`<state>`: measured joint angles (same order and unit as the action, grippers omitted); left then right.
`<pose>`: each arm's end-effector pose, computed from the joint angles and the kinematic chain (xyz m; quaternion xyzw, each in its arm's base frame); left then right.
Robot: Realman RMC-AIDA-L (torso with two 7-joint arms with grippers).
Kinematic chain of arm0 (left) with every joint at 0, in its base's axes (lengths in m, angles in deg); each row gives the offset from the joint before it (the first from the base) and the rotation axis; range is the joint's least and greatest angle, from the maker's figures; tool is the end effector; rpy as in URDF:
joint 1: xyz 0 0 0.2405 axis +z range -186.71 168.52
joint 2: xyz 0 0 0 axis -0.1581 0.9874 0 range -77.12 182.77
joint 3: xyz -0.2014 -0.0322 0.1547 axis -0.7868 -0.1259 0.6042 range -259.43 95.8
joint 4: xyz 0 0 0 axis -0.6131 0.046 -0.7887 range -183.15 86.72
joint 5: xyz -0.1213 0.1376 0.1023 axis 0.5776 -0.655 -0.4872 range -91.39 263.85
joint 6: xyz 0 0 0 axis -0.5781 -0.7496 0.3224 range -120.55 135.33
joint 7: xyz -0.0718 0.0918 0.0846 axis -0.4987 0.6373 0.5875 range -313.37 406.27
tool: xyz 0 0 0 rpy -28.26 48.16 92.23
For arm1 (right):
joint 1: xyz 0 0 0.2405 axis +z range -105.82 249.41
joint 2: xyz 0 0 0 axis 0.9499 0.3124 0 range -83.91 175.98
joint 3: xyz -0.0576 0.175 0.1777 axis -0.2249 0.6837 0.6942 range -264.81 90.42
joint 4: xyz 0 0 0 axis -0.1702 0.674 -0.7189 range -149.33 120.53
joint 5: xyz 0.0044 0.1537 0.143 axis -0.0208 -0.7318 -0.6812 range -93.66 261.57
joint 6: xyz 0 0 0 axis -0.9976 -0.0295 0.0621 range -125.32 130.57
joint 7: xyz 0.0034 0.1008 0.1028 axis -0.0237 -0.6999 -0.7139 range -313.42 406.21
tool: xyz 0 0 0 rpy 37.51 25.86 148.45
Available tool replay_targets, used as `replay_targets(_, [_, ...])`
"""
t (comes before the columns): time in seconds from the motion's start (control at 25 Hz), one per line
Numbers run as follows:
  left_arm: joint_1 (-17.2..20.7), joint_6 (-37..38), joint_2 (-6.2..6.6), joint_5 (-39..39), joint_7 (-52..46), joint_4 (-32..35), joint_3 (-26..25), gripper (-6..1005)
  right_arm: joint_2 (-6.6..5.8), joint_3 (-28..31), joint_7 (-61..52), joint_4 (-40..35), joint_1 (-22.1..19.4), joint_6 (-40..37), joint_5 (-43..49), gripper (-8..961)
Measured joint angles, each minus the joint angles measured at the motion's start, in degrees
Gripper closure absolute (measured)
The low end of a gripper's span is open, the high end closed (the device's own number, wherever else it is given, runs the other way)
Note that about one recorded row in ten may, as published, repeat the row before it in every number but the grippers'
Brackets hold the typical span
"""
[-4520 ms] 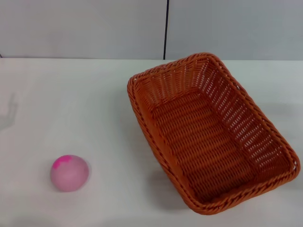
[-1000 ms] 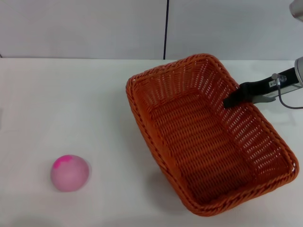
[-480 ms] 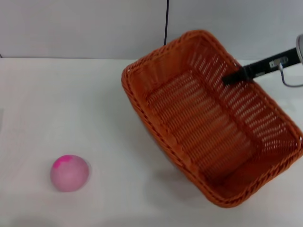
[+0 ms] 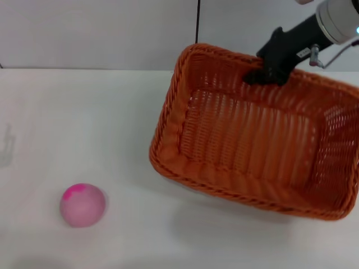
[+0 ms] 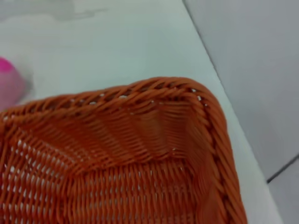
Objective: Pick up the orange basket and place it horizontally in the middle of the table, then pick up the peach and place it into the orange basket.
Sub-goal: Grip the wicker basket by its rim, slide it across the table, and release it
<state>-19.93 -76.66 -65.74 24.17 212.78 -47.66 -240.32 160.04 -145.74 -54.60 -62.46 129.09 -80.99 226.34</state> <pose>-0.3954 0.2198 0.0225 -0.6472 -0.2417 -0.2802 0.6665 0.1322 0.4359 0.0165 -0.9875 0.0341 -0.1040 0.1138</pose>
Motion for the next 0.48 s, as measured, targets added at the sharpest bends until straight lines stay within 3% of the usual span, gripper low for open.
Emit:
replay_targets(0.12, [0.1,-0.2,-0.02,0.0,0.0,0.1,0.3,413,0.13,-0.1,2.7,-0.1,1.0,0.1,0.1,819])
replay_targets(0.48, [0.8,-0.5,-0.15,0.0,0.0,2.3,0.5,413,3.06,-0.2,9.4,4.6,6.1,4.4,-1.9,821])
